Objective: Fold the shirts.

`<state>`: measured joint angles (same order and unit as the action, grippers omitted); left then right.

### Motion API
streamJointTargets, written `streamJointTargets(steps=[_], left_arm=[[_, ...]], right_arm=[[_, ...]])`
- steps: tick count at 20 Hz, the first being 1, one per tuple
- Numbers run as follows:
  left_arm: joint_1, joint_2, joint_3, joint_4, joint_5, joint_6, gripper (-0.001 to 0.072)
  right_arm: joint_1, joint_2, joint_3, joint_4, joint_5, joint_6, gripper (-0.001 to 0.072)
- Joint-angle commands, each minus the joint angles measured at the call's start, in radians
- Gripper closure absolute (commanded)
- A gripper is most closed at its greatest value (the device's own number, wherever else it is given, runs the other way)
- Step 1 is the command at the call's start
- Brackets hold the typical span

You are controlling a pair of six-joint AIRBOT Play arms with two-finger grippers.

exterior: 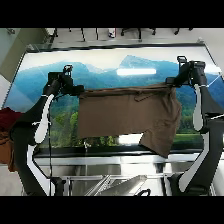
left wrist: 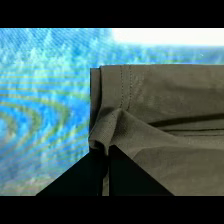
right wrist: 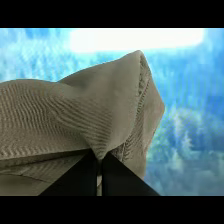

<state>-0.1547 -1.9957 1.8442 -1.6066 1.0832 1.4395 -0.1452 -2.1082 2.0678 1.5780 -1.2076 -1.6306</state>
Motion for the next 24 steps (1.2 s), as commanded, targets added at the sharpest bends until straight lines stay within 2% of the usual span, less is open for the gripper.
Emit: streamJointTargets(steps=[1, 4, 9, 13, 18, 24], left_arm=[[-0.011, 0.000, 0.001, 0.018, 0.023, -0.012, 0.0690], [-0.018, 0.000, 0.026, 0.017, 0.074, -0.012, 0.0690], [-0.020, 0.000, 0.197, 0.017, 0.178, -0.008, 0.0690], [-0.027, 0.000, 0.138, 0.014, 0.231, -0.008, 0.0689], [-0.049, 0.000, -0.001, 0.016, 0.131, -0.007, 0.0690], [-0.048, -0.003, 0.007, 0.016, 0.086, -0.008, 0.0689]], right_arm=[[0.013, 0.002, -0.009, -0.043, -0.023, 0.032, 0.0694], [0.011, 0.004, -0.009, -0.061, -0.052, 0.031, 0.0694], [0.011, 0.004, -0.009, -0.060, -0.052, 0.031, 0.0693], [0.011, 0.004, -0.009, -0.060, -0.071, 0.031, 0.0694], [0.011, 0.004, -0.009, -0.051, -0.079, 0.031, 0.0693], [0.011, 0.001, -0.010, -0.029, -0.090, 0.031, 0.0692]])
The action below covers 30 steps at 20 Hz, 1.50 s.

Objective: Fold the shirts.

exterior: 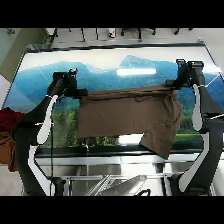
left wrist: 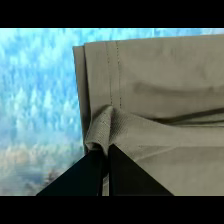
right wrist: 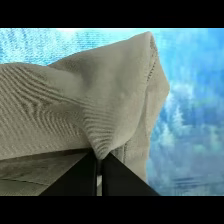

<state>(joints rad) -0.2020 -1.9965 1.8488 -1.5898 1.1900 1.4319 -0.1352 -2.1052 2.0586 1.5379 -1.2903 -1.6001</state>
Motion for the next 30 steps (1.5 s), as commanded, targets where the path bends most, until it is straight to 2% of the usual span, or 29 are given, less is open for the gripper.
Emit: streamJointTargets(steps=[1, 2, 3, 4, 5, 8, 11, 14, 18, 21, 24, 26, 29, 30], left_arm=[[-0.001, -0.003, 0.014, -0.001, -0.021, 0.000, 0.0689], [-0.001, -0.003, 0.027, -0.003, -0.023, 0.000, 0.0684], [-0.001, -0.003, 0.041, -0.009, -0.024, 0.000, 0.0487], [-0.001, -0.003, 0.055, -0.011, -0.023, -0.001, 0.0125], [-0.002, -0.003, 0.066, -0.012, -0.018, -0.001, 0.0009], [0.003, -0.003, 0.125, -0.035, 0.072, -0.001, 0.0008], [0.048, 0.016, 0.253, -0.039, 0.294, -0.001, 0.0008], [0.106, 0.157, 0.080, -0.116, 0.350, -0.001, 0.0010], [0.146, 0.382, -0.456, -0.321, 0.180, 0.043, 0.0009], [0.168, 0.461, -0.702, -0.350, 0.103, 0.087, 0.0010], [0.201, 0.496, -0.811, -0.370, 0.068, 0.117, 0.0010], [0.209, 0.501, -0.851, -0.456, 0.043, 0.169, 0.0010], [0.180, 0.499, -0.883, -0.505, -0.042, 0.192, 0.0013], [0.164, 0.497, -0.883, -0.506, -0.064, 0.196, 0.0081]], right_arm=[[0.001, -0.002, 0.000, 0.011, -0.008, 0.001, 0.0691], [0.001, -0.001, 0.000, 0.012, -0.008, 0.001, 0.0675], [0.001, -0.001, 0.000, 0.019, -0.008, 0.001, 0.0571], [0.001, -0.001, 0.000, 0.032, -0.012, 0.001, 0.0376], [0.001, -0.001, 0.000, 0.048, -0.019, 0.002, 0.0331], [-0.006, 0.022, 0.000, 0.052, -0.049, 0.039, 0.0332], [-0.043, 0.127, 0.000, 0.056, -0.115, 0.084, 0.0332], [-0.115, 0.270, -0.052, 0.114, -0.219, 0.087, 0.0332], [-0.218, 0.478, -0.341, 0.218, -0.267, 0.071, 0.0332], [-0.315, 0.611, -0.565, 0.293, -0.265, 0.066, 0.0333], [-0.409, 0.690, -0.722, 0.346, -0.265, 0.043, 0.0334], [-0.451, 0.720, -0.802, 0.352, -0.265, 0.018, 0.0334], [-0.486, 0.734, -0.903, 0.353, -0.265, -0.017, 0.0334], [-0.489, 0.735, -0.939, 0.352, -0.264, -0.027, 0.0334]])
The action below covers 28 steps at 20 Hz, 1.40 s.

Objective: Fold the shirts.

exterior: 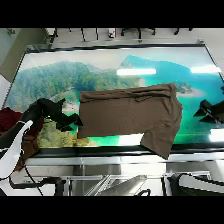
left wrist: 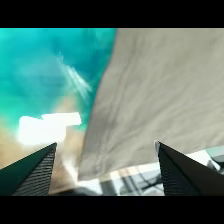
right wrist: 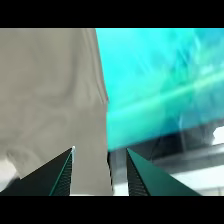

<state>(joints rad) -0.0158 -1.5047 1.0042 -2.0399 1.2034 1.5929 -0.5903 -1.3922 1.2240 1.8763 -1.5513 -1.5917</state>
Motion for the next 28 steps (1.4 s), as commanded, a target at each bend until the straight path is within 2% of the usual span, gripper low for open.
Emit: streamJointTargets(steps=[1, 5, 10, 11, 12, 13, 17, 28], left_arm=[[-0.037, -0.004, -0.031, -0.056, -0.079, 0.040, 0.0115], [-0.090, -0.080, 0.010, -0.051, -0.020, 0.042, 0.0115], [-0.065, -0.080, 0.080, -0.039, 0.005, 0.041, 0.0116], [-0.058, -0.072, 0.090, -0.039, -0.006, 0.041, 0.0179], [-0.055, -0.070, 0.091, -0.040, -0.014, 0.041, 0.0478], [-0.056, -0.073, 0.089, -0.039, -0.016, 0.042, 0.0645], [-0.060, -0.090, 0.048, -0.038, -0.016, 0.050, 0.0652], [-0.060, -0.101, 0.049, -0.050, -0.026, 0.049, 0.0650]], right_arm=[[-0.034, 0.022, -0.137, 0.014, -0.002, -0.043, 0.0334], [-0.034, 0.021, -0.240, 0.028, 0.049, -0.063, 0.0334], [-0.034, 0.021, -0.268, 0.050, 0.065, -0.077, 0.0334], [-0.033, 0.021, -0.286, 0.063, 0.083, -0.077, 0.0334], [-0.033, 0.021, -0.312, 0.074, 0.109, -0.077, 0.0334], [-0.033, 0.020, -0.341, 0.087, 0.139, -0.077, 0.0334], [-0.031, 0.002, -0.443, 0.114, 0.220, -0.107, 0.0334], [0.026, -0.110, -0.478, 0.268, 0.259, -0.220, 0.0344]])
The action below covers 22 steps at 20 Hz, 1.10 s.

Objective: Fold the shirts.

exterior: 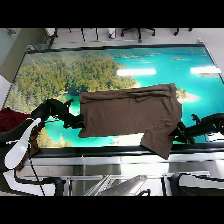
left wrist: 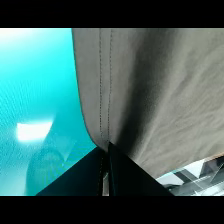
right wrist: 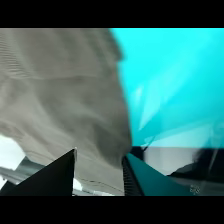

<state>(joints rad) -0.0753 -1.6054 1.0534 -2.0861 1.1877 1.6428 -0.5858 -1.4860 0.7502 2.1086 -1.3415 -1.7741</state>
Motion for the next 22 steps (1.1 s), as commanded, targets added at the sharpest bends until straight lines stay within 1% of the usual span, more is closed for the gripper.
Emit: streamJointTargets(steps=[1, 2, 3, 4, 5, 6, 7, 8, 10, 13, 14, 17, 18, 22], left_arm=[[0.000, -0.001, 0.000, -0.005, -0.011, -0.001, 0.0649], [0.000, -0.001, 0.000, -0.005, -0.010, -0.001, 0.0648], [0.000, -0.001, 0.000, -0.005, -0.010, -0.001, 0.0608], [0.000, -0.001, 0.000, -0.008, -0.011, -0.001, 0.0379], [0.000, -0.001, 0.000, -0.011, -0.011, -0.001, 0.0267], [0.000, -0.001, 0.000, -0.010, -0.011, -0.001, 0.0266], [0.000, -0.001, 0.000, -0.010, -0.010, -0.001, 0.0270], [0.000, -0.001, 0.000, -0.010, -0.010, -0.001, 0.0339], [0.000, -0.001, 0.000, -0.009, -0.003, -0.001, 0.0686], [0.006, 0.013, 0.000, 0.018, 0.011, -0.002, 0.0689], [0.013, 0.031, 0.000, 0.045, 0.007, -0.009, 0.0690], [0.065, 0.096, 0.000, 0.106, 0.023, -0.041, 0.0689], [0.087, 0.104, 0.000, 0.102, 0.040, -0.041, 0.0689], [0.128, 0.090, 0.000, 0.108, 0.096, -0.038, 0.0689]], right_arm=[[0.025, -0.016, -0.004, 0.055, 0.049, -0.050, 0.0345], [0.026, -0.016, -0.004, 0.074, 0.050, -0.061, 0.0366], [0.026, -0.016, -0.004, 0.084, 0.051, -0.066, 0.0572], [0.026, -0.016, -0.004, 0.089, 0.052, -0.076, 0.0689], [0.026, -0.016, -0.004, 0.088, 0.052, -0.084, 0.0692], [0.026, -0.016, -0.004, 0.088, 0.052, -0.086, 0.0692], [0.026, -0.015, -0.004, 0.088, 0.052, -0.086, 0.0693], [0.026, -0.014, -0.004, 0.088, 0.052, -0.087, 0.0692], [0.025, -0.006, -0.004, 0.087, 0.052, -0.089, 0.0692], [0.021, 0.037, -0.003, 0.050, 0.039, -0.084, 0.0693], [0.020, 0.062, -0.003, 0.007, 0.037, -0.054, 0.0692], [0.021, 0.157, -0.003, -0.222, 0.039, 0.120, 0.0693], [0.021, 0.183, -0.004, -0.249, 0.033, 0.146, 0.0692], [0.031, 0.278, -0.004, -0.251, 0.000, 0.149, 0.0692]])
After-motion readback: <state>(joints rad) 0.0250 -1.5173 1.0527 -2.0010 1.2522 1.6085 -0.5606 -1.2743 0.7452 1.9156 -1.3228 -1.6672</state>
